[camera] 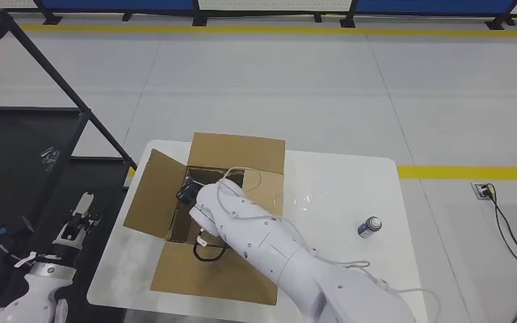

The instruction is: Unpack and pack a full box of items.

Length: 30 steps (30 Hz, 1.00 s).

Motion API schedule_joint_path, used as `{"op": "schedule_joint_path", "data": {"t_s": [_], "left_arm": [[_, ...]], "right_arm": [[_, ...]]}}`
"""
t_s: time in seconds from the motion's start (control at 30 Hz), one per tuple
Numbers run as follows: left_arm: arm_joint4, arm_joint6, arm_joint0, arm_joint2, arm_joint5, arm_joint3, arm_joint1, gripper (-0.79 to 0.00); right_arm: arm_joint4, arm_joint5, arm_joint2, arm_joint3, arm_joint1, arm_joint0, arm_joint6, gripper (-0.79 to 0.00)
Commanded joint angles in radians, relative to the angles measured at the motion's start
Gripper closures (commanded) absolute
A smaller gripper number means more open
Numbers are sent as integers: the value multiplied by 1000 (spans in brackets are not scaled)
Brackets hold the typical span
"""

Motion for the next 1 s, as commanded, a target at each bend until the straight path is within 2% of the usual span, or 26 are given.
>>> {"op": "schedule_joint_path", "data": {"t_s": [0.0, 0.53, 0.63, 0.7, 0.77, 0.8, 0.97], "left_arm": [[0, 0, 0, -1, -3, 1, 0, -785], [6, 1, -1, 8, -10, -4, -2, -785], [7, 2, 0, 9, -9, -6, -3, -785], [8, 4, 1, 9, -10, -8, -3, -785], [10, 5, 2, 10, -9, -11, -3, -785], [11, 5, 3, 11, -9, -13, -3, -785], [17, 7, 4, 17, -5, -22, -4, -785]], "right_arm": [[3, 4, -3, -5, 0, 2, -5, -551], [-15, -60, 18, -151, 22, 37, -123, -526], [-37, -64, 38, -197, 42, 31, -142, -566], [-56, -60, 53, -238, 61, 19, -153, -643], [-79, -48, 72, -286, 84, 1, -165, -754], [-94, -30, 85, -313, 98, -9, -181, -779], [-194, 95, 169, -487, 187, -100, -172, -785]]}}
